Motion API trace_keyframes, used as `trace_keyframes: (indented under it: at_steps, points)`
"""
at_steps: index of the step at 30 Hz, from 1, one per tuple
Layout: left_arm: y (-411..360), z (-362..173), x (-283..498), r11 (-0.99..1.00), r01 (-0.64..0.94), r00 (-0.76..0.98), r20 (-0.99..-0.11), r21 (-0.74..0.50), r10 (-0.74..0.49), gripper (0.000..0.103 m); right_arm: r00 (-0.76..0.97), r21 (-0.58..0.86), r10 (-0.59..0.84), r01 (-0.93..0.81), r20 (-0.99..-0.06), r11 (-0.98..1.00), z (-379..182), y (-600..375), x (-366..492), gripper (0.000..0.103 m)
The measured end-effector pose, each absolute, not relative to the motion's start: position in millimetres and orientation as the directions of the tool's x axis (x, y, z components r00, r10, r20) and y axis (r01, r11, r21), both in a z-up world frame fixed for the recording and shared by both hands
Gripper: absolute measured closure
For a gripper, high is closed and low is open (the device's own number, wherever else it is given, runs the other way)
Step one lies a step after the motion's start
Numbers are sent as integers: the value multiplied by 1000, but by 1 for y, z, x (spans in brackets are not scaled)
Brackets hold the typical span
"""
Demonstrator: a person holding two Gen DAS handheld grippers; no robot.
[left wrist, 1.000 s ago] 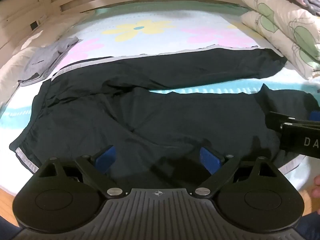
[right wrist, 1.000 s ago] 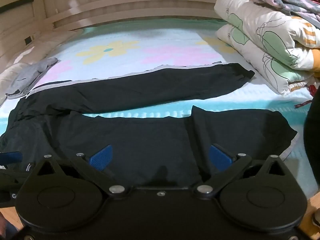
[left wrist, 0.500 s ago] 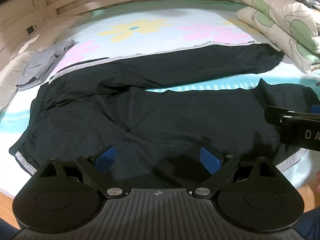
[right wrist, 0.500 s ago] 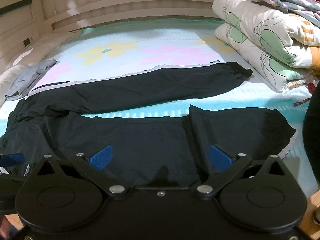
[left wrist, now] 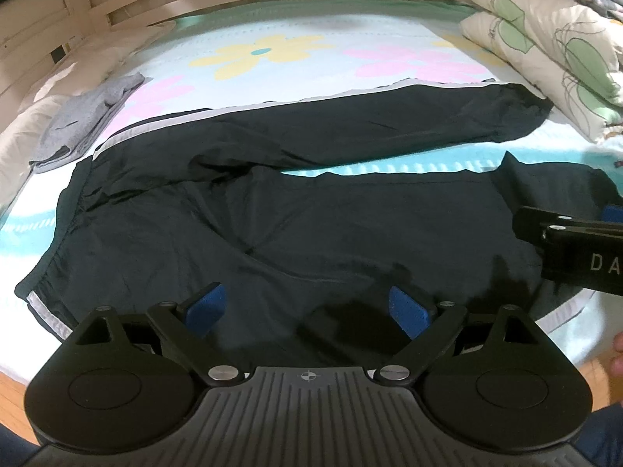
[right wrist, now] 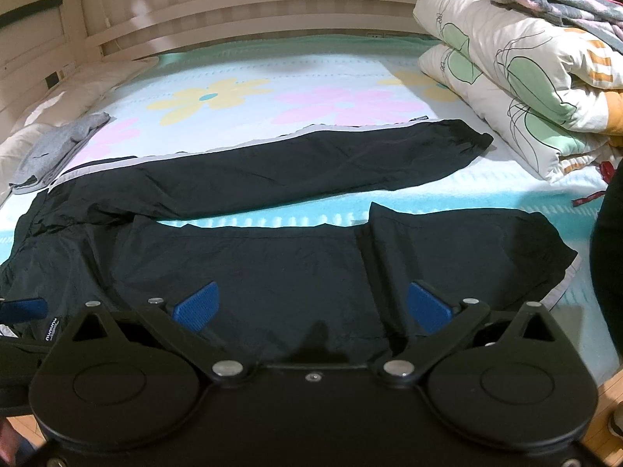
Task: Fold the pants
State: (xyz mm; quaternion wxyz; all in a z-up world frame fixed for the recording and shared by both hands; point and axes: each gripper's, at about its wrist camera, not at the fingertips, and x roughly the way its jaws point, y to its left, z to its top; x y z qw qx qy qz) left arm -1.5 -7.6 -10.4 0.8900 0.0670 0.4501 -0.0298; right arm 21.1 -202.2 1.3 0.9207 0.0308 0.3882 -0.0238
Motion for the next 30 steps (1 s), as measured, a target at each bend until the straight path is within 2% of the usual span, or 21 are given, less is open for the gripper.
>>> trace_keyframes:
  at_steps: [30]
  points:
    - [-6,-14,-1,989,116,591,-807,97,10,12,698,36,-23,69,-716,997,0,-203,21,0]
